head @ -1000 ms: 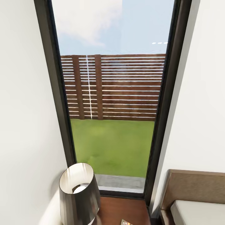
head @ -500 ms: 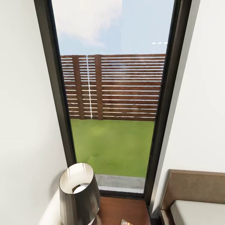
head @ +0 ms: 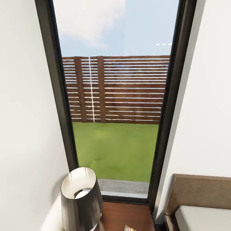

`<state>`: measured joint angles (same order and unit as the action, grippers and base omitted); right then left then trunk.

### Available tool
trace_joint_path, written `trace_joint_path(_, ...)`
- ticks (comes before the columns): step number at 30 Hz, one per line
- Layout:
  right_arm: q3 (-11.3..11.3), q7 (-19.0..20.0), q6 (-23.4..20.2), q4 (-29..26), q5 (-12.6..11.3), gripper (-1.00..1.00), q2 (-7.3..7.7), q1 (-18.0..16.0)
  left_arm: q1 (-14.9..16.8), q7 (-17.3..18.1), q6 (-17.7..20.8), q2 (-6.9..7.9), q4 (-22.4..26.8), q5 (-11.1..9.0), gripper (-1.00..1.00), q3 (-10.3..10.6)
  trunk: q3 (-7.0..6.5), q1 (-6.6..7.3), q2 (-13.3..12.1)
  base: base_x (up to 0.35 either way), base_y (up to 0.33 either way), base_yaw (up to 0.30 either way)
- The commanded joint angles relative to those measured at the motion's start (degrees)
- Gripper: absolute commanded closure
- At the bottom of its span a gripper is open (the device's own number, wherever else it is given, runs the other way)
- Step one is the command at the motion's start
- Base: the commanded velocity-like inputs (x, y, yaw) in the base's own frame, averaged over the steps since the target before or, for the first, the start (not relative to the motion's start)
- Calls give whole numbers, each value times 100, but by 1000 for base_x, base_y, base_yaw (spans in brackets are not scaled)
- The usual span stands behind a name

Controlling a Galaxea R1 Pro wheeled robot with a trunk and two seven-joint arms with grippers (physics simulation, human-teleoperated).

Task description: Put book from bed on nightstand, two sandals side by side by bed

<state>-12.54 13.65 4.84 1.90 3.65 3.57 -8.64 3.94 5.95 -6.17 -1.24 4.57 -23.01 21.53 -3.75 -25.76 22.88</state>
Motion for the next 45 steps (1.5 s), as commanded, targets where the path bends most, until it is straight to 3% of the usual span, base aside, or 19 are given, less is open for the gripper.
trace_joint_path(1,-47,15,34,20,38,-100,3,-6,-13,18,-25,2,-13,-59,-100,47,2,-2,4,0,0,0)
trace_joint_path(10,-47,15,34,21,39,-100,3,-6,-245,18,-24,7,-16,-55,-100,45,2,-2,4,0,0,0)
trace_joint_path(22,-52,15,34,19,39,-100,3,-6,-330,20,-24,86,-17,-55,-100,49,2,-2,4,0,0,0)
trace_joint_path(45,-56,15,34,-4,39,-100,35,-6,-383,20,-18,98,-4,-72,-100,-8,2,-2,4,0,0,0)
